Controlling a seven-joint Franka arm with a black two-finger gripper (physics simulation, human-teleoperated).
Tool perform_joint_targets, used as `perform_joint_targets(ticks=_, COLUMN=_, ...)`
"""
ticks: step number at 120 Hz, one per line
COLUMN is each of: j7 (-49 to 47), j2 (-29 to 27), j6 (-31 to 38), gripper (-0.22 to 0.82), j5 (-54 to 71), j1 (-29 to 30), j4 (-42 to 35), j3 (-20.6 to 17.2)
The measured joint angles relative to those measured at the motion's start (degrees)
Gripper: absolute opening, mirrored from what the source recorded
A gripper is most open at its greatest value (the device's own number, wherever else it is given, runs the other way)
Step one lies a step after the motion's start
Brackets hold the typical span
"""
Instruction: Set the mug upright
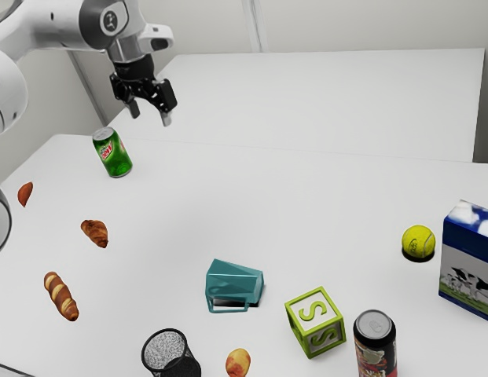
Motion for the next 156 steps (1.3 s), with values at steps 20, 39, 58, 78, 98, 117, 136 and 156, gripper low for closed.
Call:
perform_joint_targets(ticks=20, j7=0.9, j2=-4.3, j6=0.9, gripper=0.60, j5=-2.8, j1=-0.2, j4=-6.7, j3=0.2)
perform_joint_targets(ticks=39, j7=1.0, j2=-12.9, j6=2.8, gripper=0.60, j5=-10.4, j1=0.4, j4=-20.6, j3=0.6)
perform_joint_targets(ticks=58, j7=0.6, j2=-18.8, j6=5.4, gripper=0.60, j5=-20.4, j1=0.1, j4=-32.9, j3=1.0)
perform_joint_targets(ticks=78, j7=0.1, j2=-19.4, j6=7.1, gripper=0.60, j5=-32.8, j1=-0.2, j4=-40.2, j3=3.0)
perform_joint_targets(ticks=98, j7=-0.2, j2=-18.9, j6=7.9, gripper=0.60, j5=-41.9, j1=0.0, j4=-47.5, j3=5.4)
perform_joint_targets(ticks=117, j7=0.7, j2=-15.9, j6=7.6, gripper=0.60, j5=-44.6, j1=0.0, j4=-49.6, j3=5.8)
perform_joint_targets(ticks=136, j7=2.8, j2=-12.6, j6=7.5, gripper=0.60, j5=-45.4, j1=0.0, j4=-49.8, j3=5.9)
perform_joint_targets(ticks=156, j7=6.3, j2=-10.0, j6=8.5, gripper=0.60, j5=-45.6, j1=0.0, j4=-49.8, j3=5.7)
